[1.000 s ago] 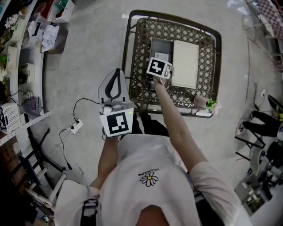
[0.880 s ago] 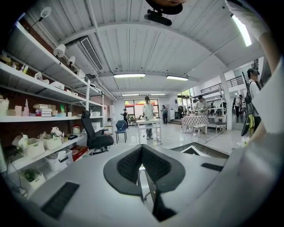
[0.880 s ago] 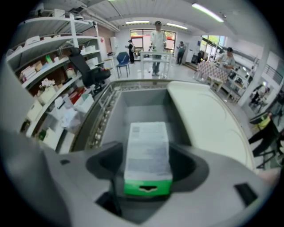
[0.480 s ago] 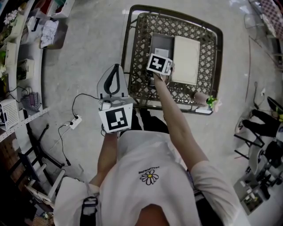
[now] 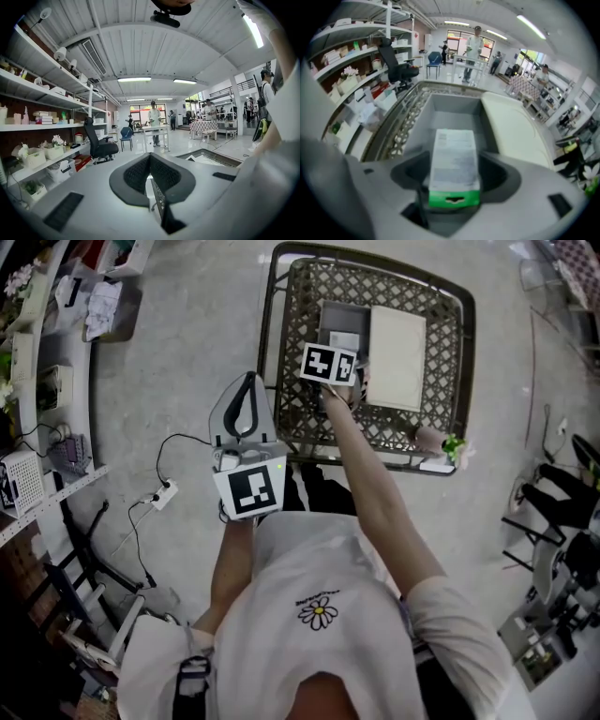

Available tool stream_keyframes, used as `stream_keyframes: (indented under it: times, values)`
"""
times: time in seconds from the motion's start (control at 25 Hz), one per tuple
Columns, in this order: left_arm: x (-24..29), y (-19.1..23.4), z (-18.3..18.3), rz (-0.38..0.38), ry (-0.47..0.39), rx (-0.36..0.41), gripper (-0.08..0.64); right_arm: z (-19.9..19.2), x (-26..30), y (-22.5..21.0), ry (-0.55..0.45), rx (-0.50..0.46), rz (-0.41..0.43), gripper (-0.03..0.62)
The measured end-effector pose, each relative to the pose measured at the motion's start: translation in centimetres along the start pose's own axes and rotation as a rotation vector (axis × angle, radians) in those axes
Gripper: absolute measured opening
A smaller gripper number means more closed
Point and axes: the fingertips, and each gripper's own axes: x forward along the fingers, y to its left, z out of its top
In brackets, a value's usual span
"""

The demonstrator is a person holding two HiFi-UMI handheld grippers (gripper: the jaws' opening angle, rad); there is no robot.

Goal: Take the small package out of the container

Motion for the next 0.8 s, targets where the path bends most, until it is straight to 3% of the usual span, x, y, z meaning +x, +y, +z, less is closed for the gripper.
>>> stream_keyframes:
  times: [0.24, 0.8]
  values:
    - [-0.37, 0.79, 0.13, 0.017, -0.003, -0.006, 0.026, -0.51, 0.70, -0.38, 0.048, 0.155, 0.001, 0.316]
    - [-0.42, 0.83, -0.46, 0.018, 0.006, -0.017, 0.026, -0.54, 0.83, -0.24, 0.057, 0.139, 0.016, 0.316]
